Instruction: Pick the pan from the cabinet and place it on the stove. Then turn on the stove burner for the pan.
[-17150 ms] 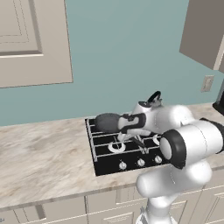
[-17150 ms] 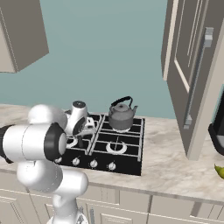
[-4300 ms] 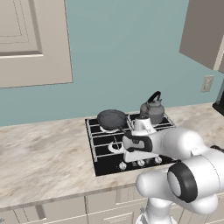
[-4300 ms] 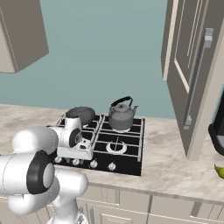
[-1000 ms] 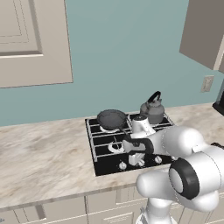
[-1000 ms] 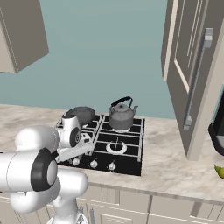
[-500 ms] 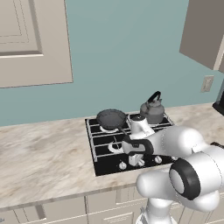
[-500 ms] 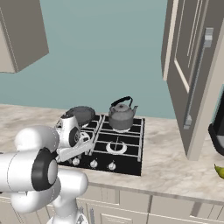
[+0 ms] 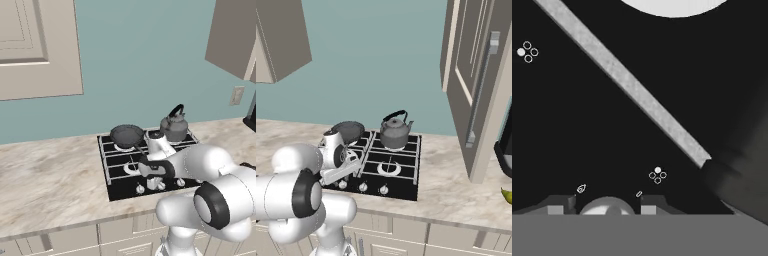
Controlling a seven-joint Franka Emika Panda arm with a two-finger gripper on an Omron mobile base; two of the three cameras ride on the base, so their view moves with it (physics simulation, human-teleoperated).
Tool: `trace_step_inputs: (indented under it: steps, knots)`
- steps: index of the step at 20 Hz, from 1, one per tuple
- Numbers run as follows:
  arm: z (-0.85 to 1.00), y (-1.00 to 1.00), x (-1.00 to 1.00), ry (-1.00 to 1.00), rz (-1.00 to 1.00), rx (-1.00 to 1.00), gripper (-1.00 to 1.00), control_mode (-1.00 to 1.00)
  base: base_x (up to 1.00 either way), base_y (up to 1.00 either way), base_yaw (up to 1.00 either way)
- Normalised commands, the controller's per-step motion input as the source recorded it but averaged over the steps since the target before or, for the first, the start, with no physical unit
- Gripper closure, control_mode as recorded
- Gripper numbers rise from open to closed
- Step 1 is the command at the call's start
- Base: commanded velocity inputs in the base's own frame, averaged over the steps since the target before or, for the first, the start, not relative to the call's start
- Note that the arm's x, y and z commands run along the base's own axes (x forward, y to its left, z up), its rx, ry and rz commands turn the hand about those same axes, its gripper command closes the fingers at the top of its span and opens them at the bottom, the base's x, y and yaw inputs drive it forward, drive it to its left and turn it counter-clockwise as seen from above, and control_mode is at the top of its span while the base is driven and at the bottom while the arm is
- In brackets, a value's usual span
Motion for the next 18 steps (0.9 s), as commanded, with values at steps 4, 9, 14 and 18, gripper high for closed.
trace_step_inputs:
  steps: [4,9,14,18]
  knots:
    - [-0.22,-0.45,-0.61,-0.2,0.0,0.03,1.0,-1.0,0.0,0.0,0.0]
    - [-0.14,-0.46,-0.51,-0.15,0.0,0.05,1.0,-1.0,0.0,0.0,0.0]
    - [-0.18,-0.61,-0.46,-0.12,0.01,0.04,1.0,-1.0,0.0,0.0,0.0]
    - [-0.28,-0.57,-0.6,-0.14,0.0,0.03,1.0,-1.0,0.0,0.0,0.0]
